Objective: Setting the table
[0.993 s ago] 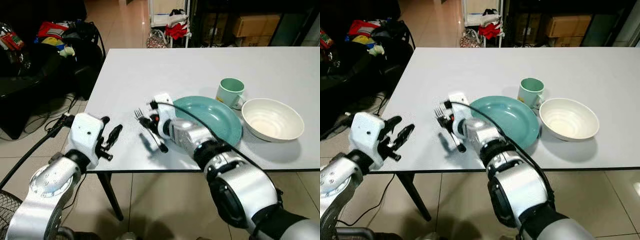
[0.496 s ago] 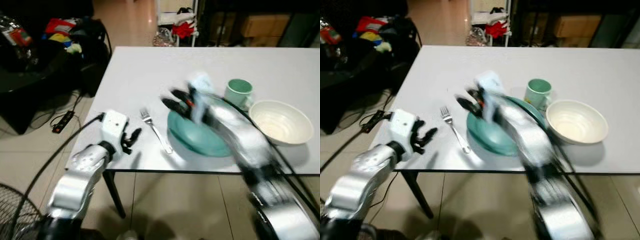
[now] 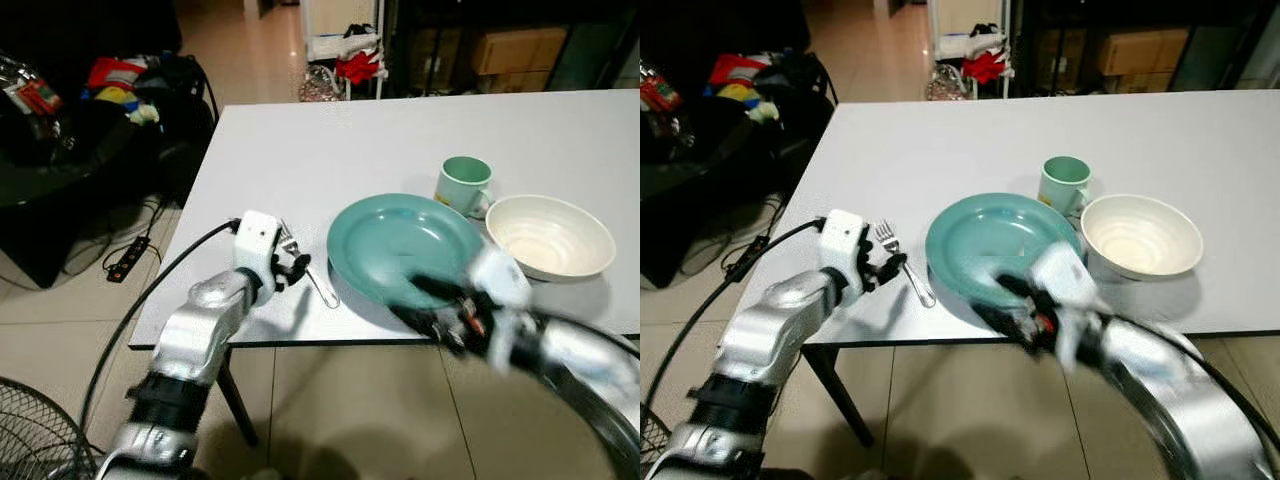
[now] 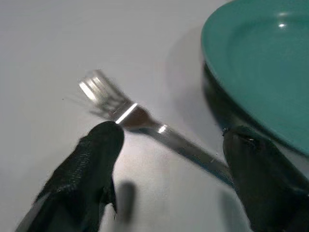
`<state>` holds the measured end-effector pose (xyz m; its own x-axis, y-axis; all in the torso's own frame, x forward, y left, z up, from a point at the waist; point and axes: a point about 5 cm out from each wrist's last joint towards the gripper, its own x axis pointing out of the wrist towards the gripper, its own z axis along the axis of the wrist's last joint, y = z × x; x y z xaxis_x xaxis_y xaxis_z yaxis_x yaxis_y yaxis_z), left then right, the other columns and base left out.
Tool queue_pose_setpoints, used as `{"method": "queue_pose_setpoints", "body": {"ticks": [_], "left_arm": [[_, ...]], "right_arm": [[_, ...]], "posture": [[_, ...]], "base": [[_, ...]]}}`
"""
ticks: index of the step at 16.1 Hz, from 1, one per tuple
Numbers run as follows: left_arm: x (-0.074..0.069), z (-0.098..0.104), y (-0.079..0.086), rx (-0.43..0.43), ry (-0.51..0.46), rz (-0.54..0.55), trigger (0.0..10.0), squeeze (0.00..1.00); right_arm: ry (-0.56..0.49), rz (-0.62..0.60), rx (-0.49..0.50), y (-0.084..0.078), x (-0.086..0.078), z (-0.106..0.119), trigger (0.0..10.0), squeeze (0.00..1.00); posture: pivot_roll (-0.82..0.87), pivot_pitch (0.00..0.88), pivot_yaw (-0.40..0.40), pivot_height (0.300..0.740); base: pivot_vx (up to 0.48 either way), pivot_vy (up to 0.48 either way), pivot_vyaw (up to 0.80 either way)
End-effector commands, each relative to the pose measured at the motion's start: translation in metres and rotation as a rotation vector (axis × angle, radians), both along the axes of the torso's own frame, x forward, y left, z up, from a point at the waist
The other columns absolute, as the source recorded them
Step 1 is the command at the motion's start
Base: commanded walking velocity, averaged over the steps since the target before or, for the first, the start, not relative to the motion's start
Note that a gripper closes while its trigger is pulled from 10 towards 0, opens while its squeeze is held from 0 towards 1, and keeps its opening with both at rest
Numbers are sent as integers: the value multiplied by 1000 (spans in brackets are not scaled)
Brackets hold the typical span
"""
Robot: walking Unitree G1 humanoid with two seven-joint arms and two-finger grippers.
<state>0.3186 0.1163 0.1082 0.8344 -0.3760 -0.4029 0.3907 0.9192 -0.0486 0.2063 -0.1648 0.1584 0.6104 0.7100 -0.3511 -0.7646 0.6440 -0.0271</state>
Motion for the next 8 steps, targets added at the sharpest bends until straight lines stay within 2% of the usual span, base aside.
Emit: {"method": "queue_pose_setpoints", "body": {"ticks": [1, 2, 3, 4, 5, 6, 8], "left_arm": [[3, 2, 3, -4, 4, 24, 10000, 1000], [4, -1, 4, -31, 39, 48, 10000, 722], [5, -3, 5, -78, 71, 69, 10000, 259], [4, -6, 6, -100, 93, 74, 10000, 239], [3, -7, 6, -85, 98, 66, 10000, 180], [3, -10, 6, -52, 99, 61, 10000, 39], [4, -12, 7, -10, 93, 67, 10000, 0]], "right_arm": [[-13, 27, 3, 4, -4, 6, 10000, 1000], [13, 33, -13, 4, -11, 4, 10000, 1000], [38, 32, -31, 4, -16, 1, 10000, 1000], [52, 33, -54, 2, -19, -2, 10000, 1000], [56, 30, -63, 2, -20, -3, 10000, 1000], [54, 25, -72, 1, -21, -3, 10000, 1000], [51, 23, -81, 2, -21, -2, 10000, 1000]], "posture": [[-122, 0, 112, 740], [-123, 0, 112, 740], [-119, 0, 112, 740], [-119, 0, 112, 740], [-118, 0, 112, 740], [-118, 0, 112, 740], [-118, 0, 112, 740]], "base": [[0, 0, 0], [0, 0, 0], [0, 0, 0], [0, 0, 0], [0, 0, 0], [0, 0, 0], [0, 0, 0]]}}
